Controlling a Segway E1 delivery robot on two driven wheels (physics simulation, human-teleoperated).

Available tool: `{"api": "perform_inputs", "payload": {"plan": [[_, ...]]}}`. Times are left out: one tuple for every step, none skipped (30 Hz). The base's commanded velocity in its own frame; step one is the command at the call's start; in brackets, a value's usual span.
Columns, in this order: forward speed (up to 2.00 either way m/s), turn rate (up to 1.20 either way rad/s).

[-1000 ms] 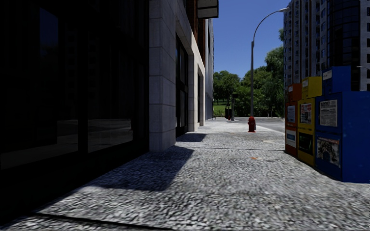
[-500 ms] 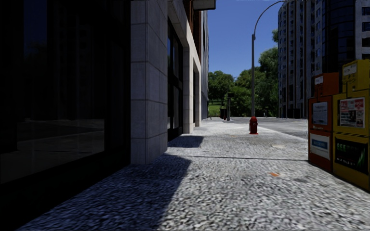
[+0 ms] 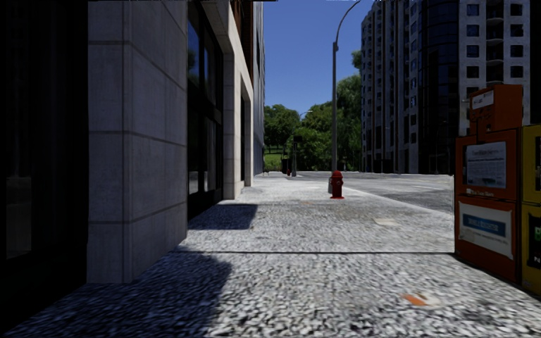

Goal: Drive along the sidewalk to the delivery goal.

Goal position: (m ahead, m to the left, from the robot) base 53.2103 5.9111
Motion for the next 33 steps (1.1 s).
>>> {"api": "perform_inputs", "payload": {"plan": [[2.0,-0.37],[2.0,0.0],[2.0,0.0],[2.0,0.0],[2.0,0.0],[2.0,0.0],[2.0,0.0],[2.0,0.0],[2.0,0.0],[2.0,0.0],[2.0,0.0],[2.0,0.0],[2.0,0.0],[2.0,0.0],[2.0,0.0],[2.0,0.0],[2.0,0.0],[2.0,0.0],[2.0,0.0],[2.0,0.0],[2.0,0.0],[2.0,0.0],[2.0,0.0],[2.0,0.0],[2.0,0.0],[2.0,0.0],[2.0,0.0],[2.0,0.0],[2.0,0.0],[2.0,0.0],[2.0,0.0],[2.0,0.0],[2.0,0.0]]}}
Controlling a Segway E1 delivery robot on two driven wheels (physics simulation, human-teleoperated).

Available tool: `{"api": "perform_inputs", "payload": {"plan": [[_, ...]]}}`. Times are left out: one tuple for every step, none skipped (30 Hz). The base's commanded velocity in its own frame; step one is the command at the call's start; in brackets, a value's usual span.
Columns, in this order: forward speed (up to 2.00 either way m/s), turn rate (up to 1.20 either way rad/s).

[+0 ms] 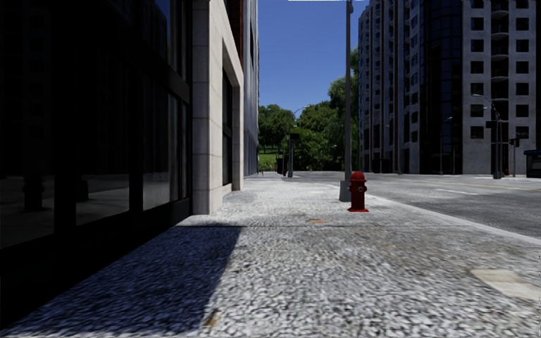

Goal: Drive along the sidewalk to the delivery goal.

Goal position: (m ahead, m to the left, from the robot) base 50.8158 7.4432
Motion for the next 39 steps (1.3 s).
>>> {"api": "perform_inputs", "payload": {"plan": [[2.0,0.0],[2.0,0.0],[2.0,0.0],[2.0,0.0],[2.0,0.0],[2.0,0.0],[2.0,0.0],[2.0,0.0],[2.0,0.0],[2.0,0.0],[2.0,0.0],[2.0,0.0],[2.0,0.0],[2.0,0.0],[2.0,0.0],[2.0,0.0],[2.0,0.0],[2.0,0.0],[2.0,0.0],[2.0,0.0],[2.0,0.0],[2.0,0.0],[2.0,0.0],[2.0,0.0],[2.0,0.0],[2.0,0.0],[2.0,0.0],[2.0,0.0],[2.0,0.0],[2.0,0.0],[2.0,0.0],[2.0,0.0],[2.0,0.0],[2.0,0.0],[2.0,0.0],[2.0,0.0],[2.0,0.0],[2.0,0.0],[2.0,0.0]]}}
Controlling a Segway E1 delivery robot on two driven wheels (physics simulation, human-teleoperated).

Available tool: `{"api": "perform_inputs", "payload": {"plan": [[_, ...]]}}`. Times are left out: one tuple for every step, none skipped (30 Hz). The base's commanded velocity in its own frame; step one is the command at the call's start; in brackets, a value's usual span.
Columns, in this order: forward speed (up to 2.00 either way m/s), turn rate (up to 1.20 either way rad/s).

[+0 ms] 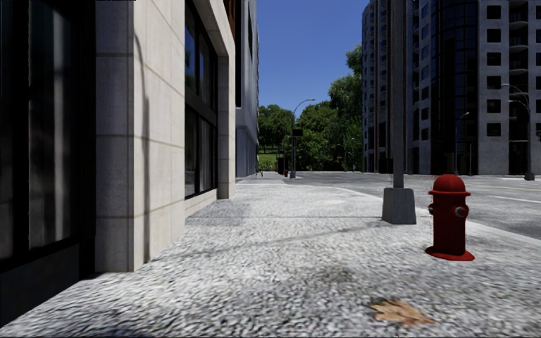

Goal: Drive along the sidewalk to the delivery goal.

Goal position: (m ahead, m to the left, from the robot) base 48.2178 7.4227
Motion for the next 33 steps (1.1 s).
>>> {"api": "perform_inputs", "payload": {"plan": [[2.0,0.0],[2.0,0.0],[2.0,0.0],[2.0,0.0],[2.0,0.0],[2.0,0.0],[2.0,0.0],[2.0,-0.08],[2.0,-0.08],[2.0,-0.14],[2.0,-0.16],[2.0,-0.16],[2.0,-0.16],[2.0,-0.16],[2.0,-0.16],[2.0,-0.16],[2.0,-0.16],[2.0,-0.16],[2.0,-0.16],[2.0,-0.16],[2.0,-0.05],[2.0,0.0],[2.0,0.0],[2.0,0.0],[2.0,0.0],[2.0,0.0],[2.0,0.0],[2.0,0.0],[2.0,0.0],[2.0,0.0],[2.0,0.0],[2.0,0.0],[2.0,0.0]]}}
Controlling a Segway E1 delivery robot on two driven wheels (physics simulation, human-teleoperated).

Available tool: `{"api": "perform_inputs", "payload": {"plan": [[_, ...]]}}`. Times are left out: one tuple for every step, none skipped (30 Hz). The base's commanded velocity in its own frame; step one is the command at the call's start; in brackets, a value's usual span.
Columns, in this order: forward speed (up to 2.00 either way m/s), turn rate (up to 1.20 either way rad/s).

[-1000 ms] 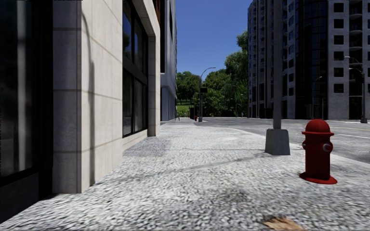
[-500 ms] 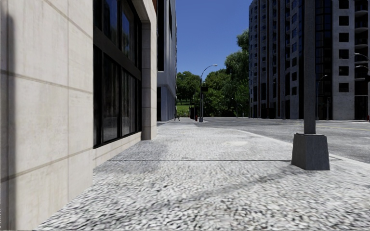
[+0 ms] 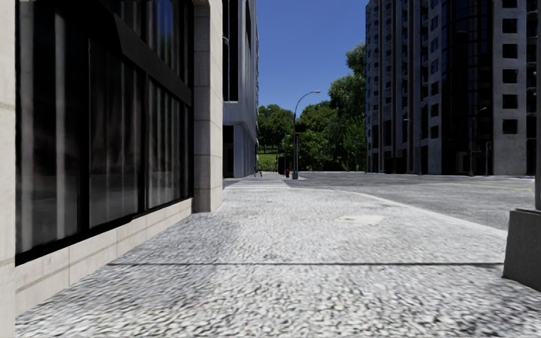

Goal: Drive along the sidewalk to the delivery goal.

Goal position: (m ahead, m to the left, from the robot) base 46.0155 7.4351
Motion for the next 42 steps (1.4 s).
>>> {"api": "perform_inputs", "payload": {"plan": [[2.0,0.0],[2.0,-0.04],[2.0,-0.04],[2.0,-0.14],[2.0,-0.18],[2.0,-0.2],[2.0,-0.2],[2.0,-0.2],[2.0,-0.2],[2.0,-0.21],[2.0,-0.21],[2.0,-0.21],[2.0,-0.17],[2.0,-0.01],[2.0,-0.01],[2.0,0.0],[2.0,0.0],[2.0,0.0],[2.0,0.0],[2.0,0.0],[2.0,0.0],[2.0,0.0],[2.0,0.0],[2.0,0.0],[2.0,0.0],[2.0,0.0],[2.0,0.0],[2.0,0.0],[2.0,0.0],[2.0,0.0],[2.0,0.0],[2.0,0.0],[2.0,0.0],[2.0,0.0],[2.0,0.0],[2.0,0.0],[2.0,0.0],[2.0,0.0],[2.0,0.0],[2.0,0.0],[2.0,0.0],[2.0,0.0]]}}
